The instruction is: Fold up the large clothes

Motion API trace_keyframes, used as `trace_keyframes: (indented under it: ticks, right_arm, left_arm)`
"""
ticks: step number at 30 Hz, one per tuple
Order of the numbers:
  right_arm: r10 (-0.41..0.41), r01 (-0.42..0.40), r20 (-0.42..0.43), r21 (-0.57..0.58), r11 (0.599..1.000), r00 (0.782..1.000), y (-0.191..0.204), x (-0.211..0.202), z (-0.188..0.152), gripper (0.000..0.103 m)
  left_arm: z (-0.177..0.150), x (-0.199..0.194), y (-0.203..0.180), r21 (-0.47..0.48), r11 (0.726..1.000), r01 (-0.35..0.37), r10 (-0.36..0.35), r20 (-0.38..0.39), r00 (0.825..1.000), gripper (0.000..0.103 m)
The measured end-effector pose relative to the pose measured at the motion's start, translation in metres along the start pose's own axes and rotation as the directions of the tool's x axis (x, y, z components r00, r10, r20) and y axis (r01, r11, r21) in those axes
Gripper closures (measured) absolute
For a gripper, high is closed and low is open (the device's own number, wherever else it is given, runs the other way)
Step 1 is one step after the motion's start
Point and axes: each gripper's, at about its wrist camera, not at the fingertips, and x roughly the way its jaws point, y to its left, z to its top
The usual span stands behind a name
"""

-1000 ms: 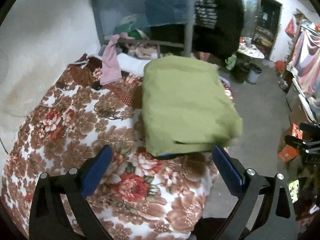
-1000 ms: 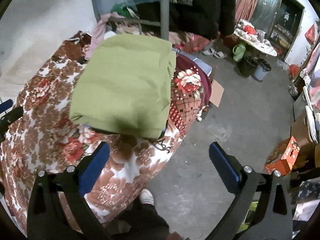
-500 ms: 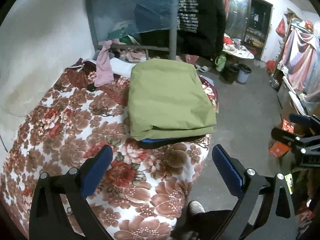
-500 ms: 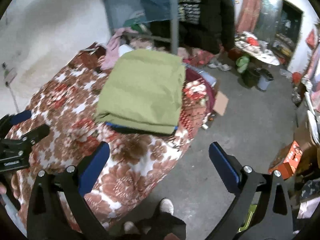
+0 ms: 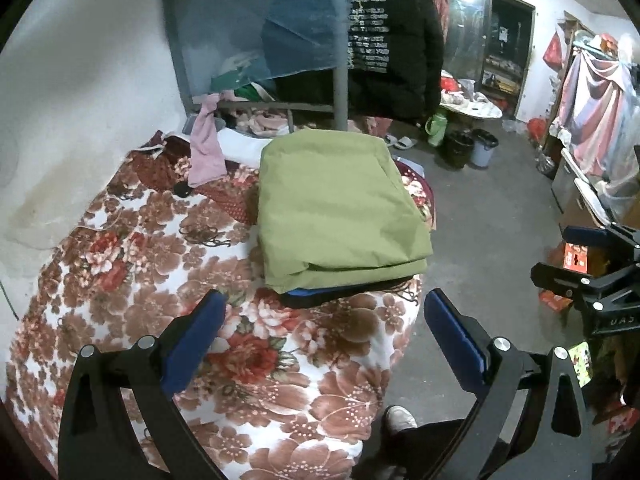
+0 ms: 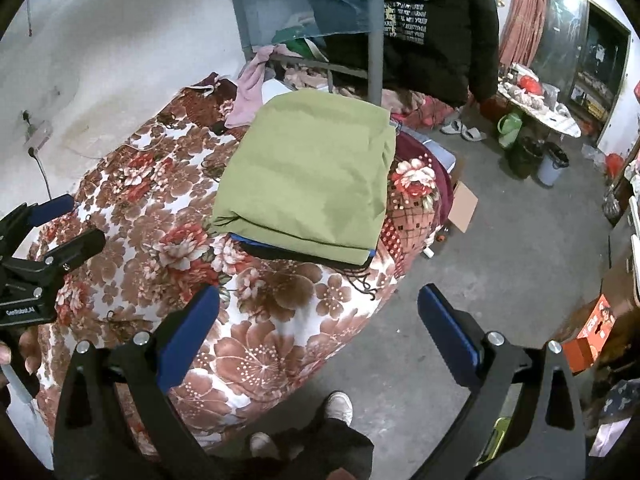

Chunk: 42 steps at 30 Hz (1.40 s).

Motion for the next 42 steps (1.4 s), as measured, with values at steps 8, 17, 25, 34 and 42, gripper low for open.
trace_keyframes:
  ticks: [8,17,25,34,42]
  right_arm:
    - [0.003,-0.003,-0.012,0.01,1.0,1.0,-0.001,0.001,0.005,0.005]
    - [-0.011,0.011,-0.017,-0.009,1.0,1.0,0.003,0.001,0.008,0.005]
    - [0.002,-0.002,-0.023,0.0,1.0,1.0,0.001,0.001,0.01,0.005]
    - [0.009,-0.009,-0.026,-0.003,1.0,1.0,0.0,0.003,0.014,0.005]
    - [0.024,-0.024,-0.034,-0.008,1.0,0.999,0.005,0.003,0.015,0.005]
  left_arm:
    - [0.003,-0.004,0.001,0.013,1.0,-0.011,0.01,0.026,1.0,0.005]
    - [0.005,-0.006,-0.003,0.023,1.0,-0.004,0.003,0.042,0.999,0.005]
    - [0.007,-0.008,-0.004,0.01,1.0,0.012,-0.012,0.043,0.999,0.005]
    - [0.016,-0.005,-0.003,-0.005,1.0,0.014,-0.013,0.042,0.999,0.005]
    - [0.018,-0.003,-0.001,-0.001,0.999,0.04,-0.04,0.039,0.998,0.005]
